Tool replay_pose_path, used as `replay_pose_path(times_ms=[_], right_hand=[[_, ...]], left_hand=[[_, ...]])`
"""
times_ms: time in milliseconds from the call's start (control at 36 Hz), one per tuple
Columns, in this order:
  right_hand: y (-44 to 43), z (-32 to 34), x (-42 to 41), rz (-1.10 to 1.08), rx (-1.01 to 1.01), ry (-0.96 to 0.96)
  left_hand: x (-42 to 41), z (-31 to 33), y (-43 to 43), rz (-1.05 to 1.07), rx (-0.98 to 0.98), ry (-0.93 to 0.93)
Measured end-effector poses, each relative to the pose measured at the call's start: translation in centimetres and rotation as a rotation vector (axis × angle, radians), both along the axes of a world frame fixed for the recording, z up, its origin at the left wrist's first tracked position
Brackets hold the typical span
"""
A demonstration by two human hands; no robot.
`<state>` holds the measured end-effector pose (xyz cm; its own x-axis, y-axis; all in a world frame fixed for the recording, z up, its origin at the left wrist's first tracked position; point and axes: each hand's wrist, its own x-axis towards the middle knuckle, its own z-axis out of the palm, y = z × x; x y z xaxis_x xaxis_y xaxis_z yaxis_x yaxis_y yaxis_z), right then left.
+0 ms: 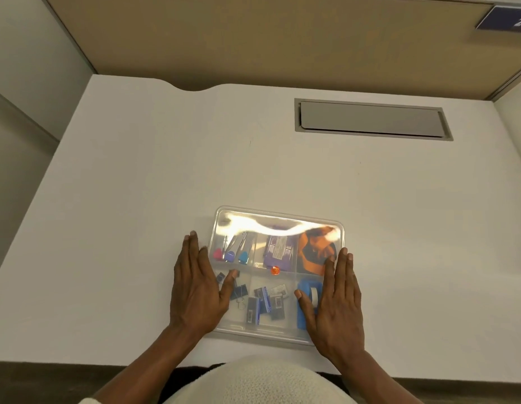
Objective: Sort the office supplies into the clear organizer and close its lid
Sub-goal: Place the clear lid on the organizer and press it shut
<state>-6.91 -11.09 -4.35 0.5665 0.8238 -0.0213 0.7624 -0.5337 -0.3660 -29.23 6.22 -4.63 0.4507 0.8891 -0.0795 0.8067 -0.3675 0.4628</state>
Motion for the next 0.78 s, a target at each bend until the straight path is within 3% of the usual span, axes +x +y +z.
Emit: replay_pose_path(times_ms=[278,472,778], right_hand=[[1.2,0.5,2.2,0.091,-0.012,-0.044],[4.0,1.3,2.9,0.112,0.059,-0.051],[5.8,0.1,4.2,0.153,0.012,-0.032]], left_hand=[[1.9,0.1,2.3,-0.386,0.120,0.000],[2.3,-0.5,3.4,-0.412,0.095,0.101],[2.9,-0.7,4.3,-0.372,0.131,0.070]])
